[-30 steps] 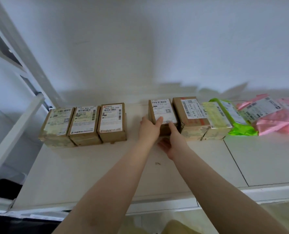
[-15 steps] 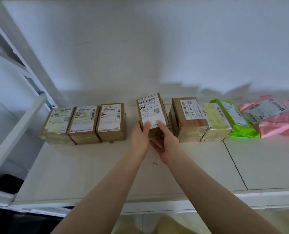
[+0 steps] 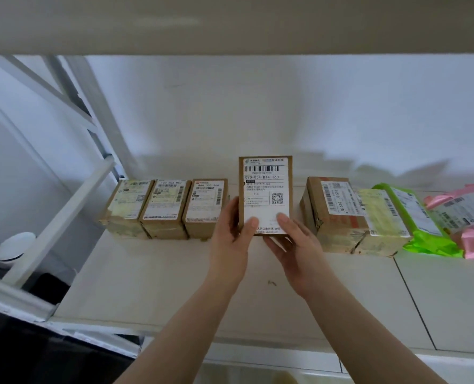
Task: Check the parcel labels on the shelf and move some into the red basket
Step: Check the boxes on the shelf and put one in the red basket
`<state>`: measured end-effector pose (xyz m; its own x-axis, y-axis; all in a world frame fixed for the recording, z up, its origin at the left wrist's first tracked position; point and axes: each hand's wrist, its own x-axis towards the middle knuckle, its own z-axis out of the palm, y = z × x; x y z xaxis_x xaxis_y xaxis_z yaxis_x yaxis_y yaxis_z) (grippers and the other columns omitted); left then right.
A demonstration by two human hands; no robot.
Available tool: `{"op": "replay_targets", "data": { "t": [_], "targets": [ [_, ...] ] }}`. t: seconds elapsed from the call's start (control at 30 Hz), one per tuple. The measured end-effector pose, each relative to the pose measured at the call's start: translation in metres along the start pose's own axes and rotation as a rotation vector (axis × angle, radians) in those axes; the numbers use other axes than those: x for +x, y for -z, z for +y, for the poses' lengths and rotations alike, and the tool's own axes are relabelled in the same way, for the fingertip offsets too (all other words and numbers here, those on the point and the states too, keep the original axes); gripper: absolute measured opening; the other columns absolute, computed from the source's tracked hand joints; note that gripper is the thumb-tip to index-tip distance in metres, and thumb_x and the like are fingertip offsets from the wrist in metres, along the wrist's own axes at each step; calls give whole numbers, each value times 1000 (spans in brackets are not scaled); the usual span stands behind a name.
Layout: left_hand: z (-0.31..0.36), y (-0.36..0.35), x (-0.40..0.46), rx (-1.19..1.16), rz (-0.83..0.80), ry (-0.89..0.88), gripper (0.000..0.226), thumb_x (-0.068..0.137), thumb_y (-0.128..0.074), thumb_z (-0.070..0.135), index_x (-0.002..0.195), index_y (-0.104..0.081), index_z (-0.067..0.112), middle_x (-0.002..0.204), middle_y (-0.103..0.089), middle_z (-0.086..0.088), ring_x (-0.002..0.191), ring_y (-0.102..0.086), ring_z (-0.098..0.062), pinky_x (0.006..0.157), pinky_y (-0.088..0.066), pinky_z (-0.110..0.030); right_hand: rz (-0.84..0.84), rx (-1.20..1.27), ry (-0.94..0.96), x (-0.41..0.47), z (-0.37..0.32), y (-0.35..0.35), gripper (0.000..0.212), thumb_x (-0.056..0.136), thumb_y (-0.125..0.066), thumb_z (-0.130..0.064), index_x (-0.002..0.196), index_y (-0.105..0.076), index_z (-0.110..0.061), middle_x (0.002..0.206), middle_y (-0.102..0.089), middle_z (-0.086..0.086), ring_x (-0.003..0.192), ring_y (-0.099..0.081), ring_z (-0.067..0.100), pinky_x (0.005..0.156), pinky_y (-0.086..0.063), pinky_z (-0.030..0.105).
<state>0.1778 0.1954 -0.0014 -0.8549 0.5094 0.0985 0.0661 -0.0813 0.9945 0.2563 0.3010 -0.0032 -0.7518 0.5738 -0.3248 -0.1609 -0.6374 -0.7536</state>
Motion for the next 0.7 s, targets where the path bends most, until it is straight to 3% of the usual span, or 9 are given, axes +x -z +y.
{"op": "replay_targets", "data": {
  "t": [0.17, 0.33, 0.5, 0.7],
  "targets": [
    [7, 0, -1, -92, 31, 21, 54, 90, -67, 16, 141, -47, 19, 130, -65, 6, 122, -60, -10, 100, -52, -33, -34, 0, 25, -5, -4, 1, 58, 74, -74, -24, 128, -63, -5, 122, -72, 14, 118, -67, 28, 95, -54, 37],
    [15, 3, -1, -134, -15, -2, 42, 91, -64, 4, 123, -59, 31, 117, -72, 8, 113, -66, -9, 86, -53, -20, -56, -16, 51, -7, -7, 0, 58, 77, -73, -21, 131, -60, -4, 124, -71, 15, 117, -67, 26, 97, -54, 37],
    [15, 3, -2, -140, -23, -10, 45, 91, -64, 5, 133, -57, 20, 120, -71, 5, 115, -65, -11, 89, -53, -22, -61, -5, 70, -9, -8, -1, 62, 74, -74, -20, 132, -59, -4, 122, -72, 14, 110, -70, 22, 87, -59, 31],
    [16, 3, -2, -139, -25, -21, 44, 92, -62, 5, 134, -57, 18, 121, -71, 4, 115, -65, -11, 89, -52, -21, -46, -10, 59, -6, -6, -2, 64, 74, -75, -22, 133, -58, -4, 124, -71, 15, 119, -66, 27, 86, -59, 30]
  ]
}}
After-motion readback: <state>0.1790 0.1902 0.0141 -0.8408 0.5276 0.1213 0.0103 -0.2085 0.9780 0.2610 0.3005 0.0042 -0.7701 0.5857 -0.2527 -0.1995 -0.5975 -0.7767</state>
